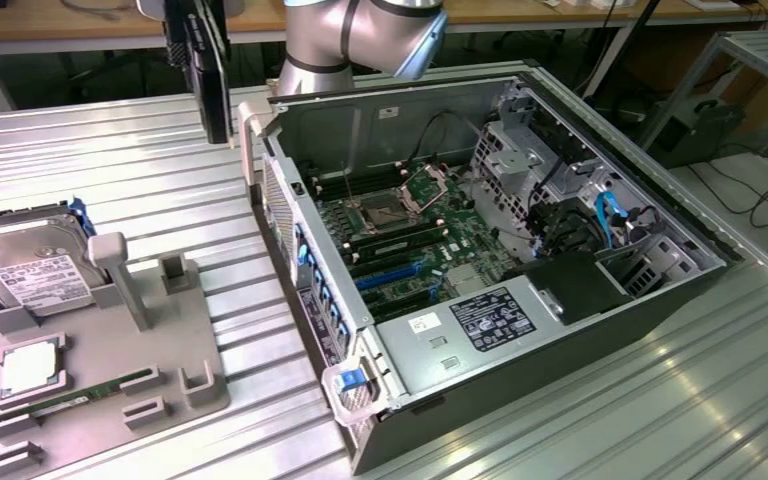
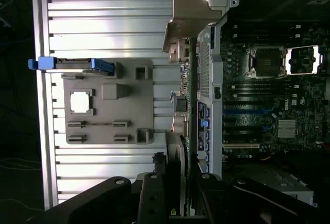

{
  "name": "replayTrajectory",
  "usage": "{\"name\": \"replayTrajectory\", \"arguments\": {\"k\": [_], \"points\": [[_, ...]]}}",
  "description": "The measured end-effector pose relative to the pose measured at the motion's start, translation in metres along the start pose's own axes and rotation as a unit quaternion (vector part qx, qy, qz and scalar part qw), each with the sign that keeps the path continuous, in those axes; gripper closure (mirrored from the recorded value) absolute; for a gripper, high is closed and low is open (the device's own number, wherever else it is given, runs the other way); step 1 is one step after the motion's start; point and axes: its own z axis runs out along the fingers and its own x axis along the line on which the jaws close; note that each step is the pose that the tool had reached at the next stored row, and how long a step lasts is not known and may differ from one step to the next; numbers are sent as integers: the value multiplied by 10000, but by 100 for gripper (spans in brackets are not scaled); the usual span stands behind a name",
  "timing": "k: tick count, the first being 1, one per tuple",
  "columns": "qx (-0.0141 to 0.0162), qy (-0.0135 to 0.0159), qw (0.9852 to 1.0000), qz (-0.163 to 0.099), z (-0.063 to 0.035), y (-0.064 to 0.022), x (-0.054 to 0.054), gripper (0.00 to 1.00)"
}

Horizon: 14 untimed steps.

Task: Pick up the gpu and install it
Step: 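Pick up the gpu and move the gpu toward the slot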

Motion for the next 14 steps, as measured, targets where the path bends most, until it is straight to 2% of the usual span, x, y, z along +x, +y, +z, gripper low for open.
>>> {"name": "replayTrajectory", "arguments": {"k": [14], "points": [[0,0,10000,0,2,1,-120,73]]}}
